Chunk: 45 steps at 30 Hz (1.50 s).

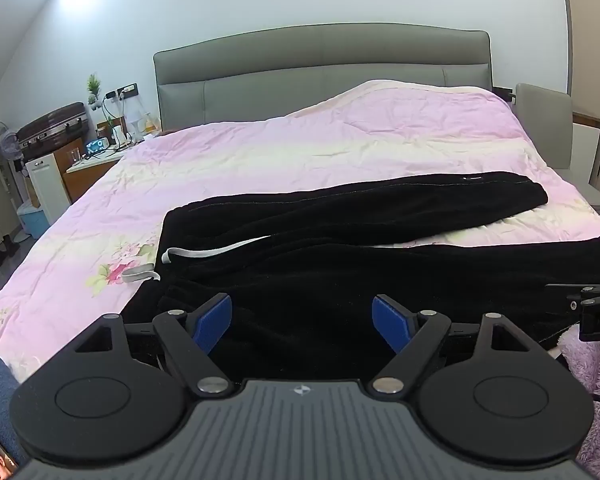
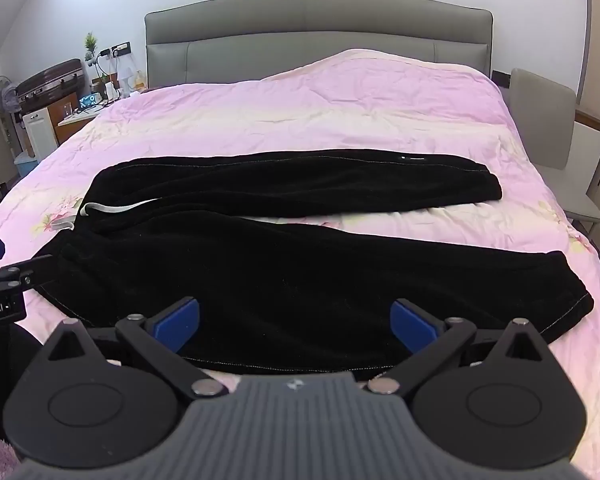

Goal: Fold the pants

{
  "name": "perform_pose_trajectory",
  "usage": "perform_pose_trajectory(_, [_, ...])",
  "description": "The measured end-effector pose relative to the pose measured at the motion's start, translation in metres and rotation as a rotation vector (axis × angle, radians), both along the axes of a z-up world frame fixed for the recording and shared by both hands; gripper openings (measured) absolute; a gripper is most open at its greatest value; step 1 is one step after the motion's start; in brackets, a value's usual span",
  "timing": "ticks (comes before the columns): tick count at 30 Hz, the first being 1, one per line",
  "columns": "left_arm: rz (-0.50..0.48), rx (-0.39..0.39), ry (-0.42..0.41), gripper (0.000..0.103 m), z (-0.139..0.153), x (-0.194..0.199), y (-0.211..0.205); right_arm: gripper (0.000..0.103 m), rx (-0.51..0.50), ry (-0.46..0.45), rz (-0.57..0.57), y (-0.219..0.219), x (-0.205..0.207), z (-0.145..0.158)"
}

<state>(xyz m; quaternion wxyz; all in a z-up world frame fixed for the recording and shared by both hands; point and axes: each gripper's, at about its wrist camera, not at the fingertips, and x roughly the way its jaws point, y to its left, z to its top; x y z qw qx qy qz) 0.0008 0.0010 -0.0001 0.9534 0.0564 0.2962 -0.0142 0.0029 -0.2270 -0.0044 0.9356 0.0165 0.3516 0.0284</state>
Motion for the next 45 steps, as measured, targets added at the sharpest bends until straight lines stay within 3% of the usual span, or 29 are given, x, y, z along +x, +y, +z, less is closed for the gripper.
perform_pose_trajectory(45, [-0.013, 0.008, 0.007, 0.093, -0.0029, 0.0047, -0.0023, 0.098, -0.035, 0.053, -0.068, -0.0030, 0.0014, -0.0001])
